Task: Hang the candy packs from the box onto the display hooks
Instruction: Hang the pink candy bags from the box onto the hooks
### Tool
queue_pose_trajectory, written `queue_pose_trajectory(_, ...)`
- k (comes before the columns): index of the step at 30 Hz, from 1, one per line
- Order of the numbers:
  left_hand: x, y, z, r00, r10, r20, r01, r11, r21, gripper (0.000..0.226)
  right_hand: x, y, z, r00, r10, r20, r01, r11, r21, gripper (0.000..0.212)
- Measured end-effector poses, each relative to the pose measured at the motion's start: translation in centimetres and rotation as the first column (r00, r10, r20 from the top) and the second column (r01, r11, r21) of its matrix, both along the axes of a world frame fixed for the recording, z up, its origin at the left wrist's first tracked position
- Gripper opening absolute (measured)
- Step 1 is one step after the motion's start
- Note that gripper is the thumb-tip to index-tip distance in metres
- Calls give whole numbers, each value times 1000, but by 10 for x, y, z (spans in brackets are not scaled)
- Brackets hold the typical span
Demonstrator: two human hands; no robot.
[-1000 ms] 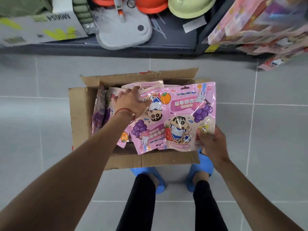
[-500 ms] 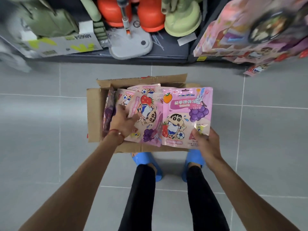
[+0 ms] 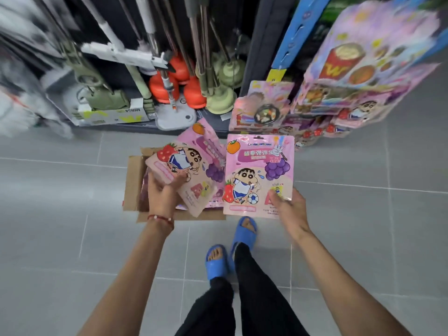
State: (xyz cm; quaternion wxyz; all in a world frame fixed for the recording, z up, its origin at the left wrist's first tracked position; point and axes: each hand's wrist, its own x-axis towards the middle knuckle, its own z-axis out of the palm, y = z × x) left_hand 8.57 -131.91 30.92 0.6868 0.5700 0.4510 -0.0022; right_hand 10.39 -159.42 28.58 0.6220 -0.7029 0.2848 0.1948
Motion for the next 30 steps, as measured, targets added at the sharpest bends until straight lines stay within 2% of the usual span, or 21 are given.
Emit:
queue_pose_trajectory(4,-8,-29,61,994,-40,102,41,999,-9,54,-21,-18,56,993,-106,59,102,993,58,18)
queue_pose_trajectory(9,-21,-57,127,981,-71,182,88,992,-88,68,-55,-33,119,962,-257,94,242,958,151,19)
queue_pose_trajectory(13,-24,-84,166,959,-127,253,153,984,-86,62,-74,-50,160,927,-348,142,313,924,218,26)
queue_pose_trajectory(16,-23,-110,187,942,-176,285,204,976,-72,49,-83,-68,182,911,-369,187,317,913,256,33)
queue_pose_trajectory(22,-4,-171,207,903,-271,333,304,951,-52,45,-78,-128,198,884,-406,232,342,900,270,35)
queue_pose_trajectory(30,31,-278,198,950,-97,298,138,983,-118,31,-29,-238,190,904,-370,217,310,913,265,37)
